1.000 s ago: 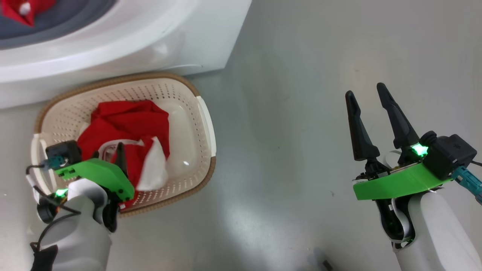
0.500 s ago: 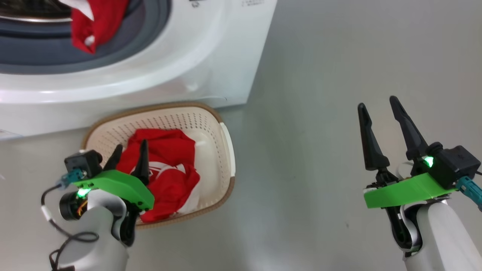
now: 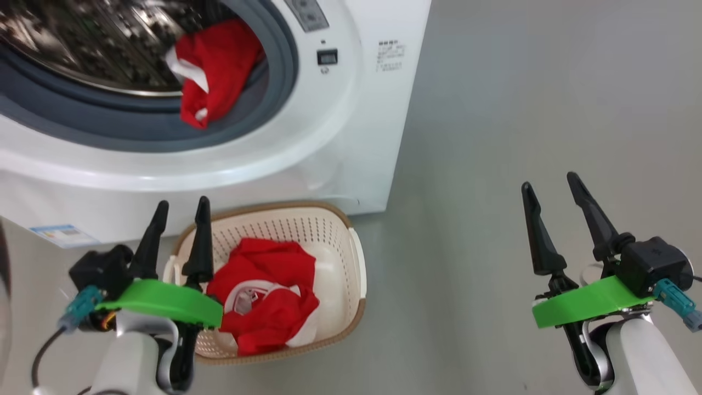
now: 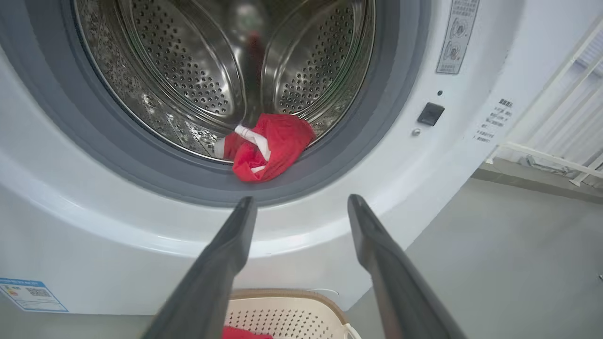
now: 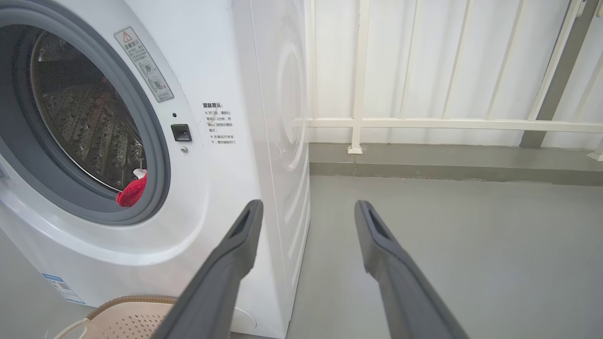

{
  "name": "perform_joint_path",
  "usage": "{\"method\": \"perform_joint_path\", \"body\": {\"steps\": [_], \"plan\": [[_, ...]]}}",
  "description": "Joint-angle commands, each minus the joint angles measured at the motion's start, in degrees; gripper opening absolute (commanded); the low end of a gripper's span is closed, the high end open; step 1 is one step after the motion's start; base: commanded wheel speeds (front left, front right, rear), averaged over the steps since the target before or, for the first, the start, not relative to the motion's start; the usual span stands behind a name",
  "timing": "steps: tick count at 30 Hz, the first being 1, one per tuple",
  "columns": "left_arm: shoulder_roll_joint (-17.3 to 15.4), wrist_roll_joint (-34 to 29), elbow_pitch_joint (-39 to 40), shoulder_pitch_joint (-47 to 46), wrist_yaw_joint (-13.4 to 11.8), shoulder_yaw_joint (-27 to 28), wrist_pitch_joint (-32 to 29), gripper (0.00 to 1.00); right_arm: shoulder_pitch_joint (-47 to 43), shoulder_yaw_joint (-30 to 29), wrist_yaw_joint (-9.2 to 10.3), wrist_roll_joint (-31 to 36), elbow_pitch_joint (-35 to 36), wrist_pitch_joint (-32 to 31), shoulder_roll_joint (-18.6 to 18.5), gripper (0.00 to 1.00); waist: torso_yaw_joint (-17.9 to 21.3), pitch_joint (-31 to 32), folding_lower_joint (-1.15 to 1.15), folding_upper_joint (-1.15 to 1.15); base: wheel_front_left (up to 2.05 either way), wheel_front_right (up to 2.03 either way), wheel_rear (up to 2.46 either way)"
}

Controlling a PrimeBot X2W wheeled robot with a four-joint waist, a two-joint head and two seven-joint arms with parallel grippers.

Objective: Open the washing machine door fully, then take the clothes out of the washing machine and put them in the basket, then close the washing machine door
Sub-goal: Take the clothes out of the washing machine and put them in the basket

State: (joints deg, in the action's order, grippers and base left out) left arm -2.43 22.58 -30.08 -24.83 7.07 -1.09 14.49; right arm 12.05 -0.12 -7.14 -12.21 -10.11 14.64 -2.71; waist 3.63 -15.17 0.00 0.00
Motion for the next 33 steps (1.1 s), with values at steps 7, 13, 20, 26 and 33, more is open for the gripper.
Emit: {"method": "perform_joint_path", "body": {"steps": [7, 13, 20, 26, 33], "plan": [[-0.77, -2.38, 12.88, 7.61, 0.23, 2.68, 0.51, 1.00, -2.55, 0.01, -0.35, 2.02, 2.61, 0.36, -0.17, 1.00, -0.96, 8.38, 0.00, 0.00, 0.00, 0.00, 0.00], [-1.48, -5.14, 16.83, 13.61, 0.05, 2.44, 0.51, 1.00, -6.49, -1.07, -0.35, 2.42, 4.78, 0.36, -0.17, 1.00, -0.76, 12.87, 0.00, 0.00, 0.00, 0.00, 0.00], [-2.10, -6.76, 20.35, 20.45, -1.84, 2.50, 0.23, 1.00, -12.24, -2.56, -0.35, 2.37, 8.24, 0.36, -0.17, 1.00, -0.76, 16.65, 0.00, 0.00, 0.00, 0.00, 0.00], [-2.52, -6.78, 22.80, 23.53, -2.81, 2.87, -0.58, 1.00, -15.37, -3.75, -0.35, 2.10, 10.56, 0.36, -0.17, 1.00, -0.82, 17.41, 0.00, 0.00, 0.00, 0.00, 0.00], [-2.47, -6.14, 24.04, 25.71, -4.18, 3.38, -1.40, 1.00, -17.21, -3.79, -0.35, 1.69, 11.47, 0.36, -0.17, 1.00, -0.60, 17.89, 0.00, 0.00, 0.00, 0.00, 0.00]]}}
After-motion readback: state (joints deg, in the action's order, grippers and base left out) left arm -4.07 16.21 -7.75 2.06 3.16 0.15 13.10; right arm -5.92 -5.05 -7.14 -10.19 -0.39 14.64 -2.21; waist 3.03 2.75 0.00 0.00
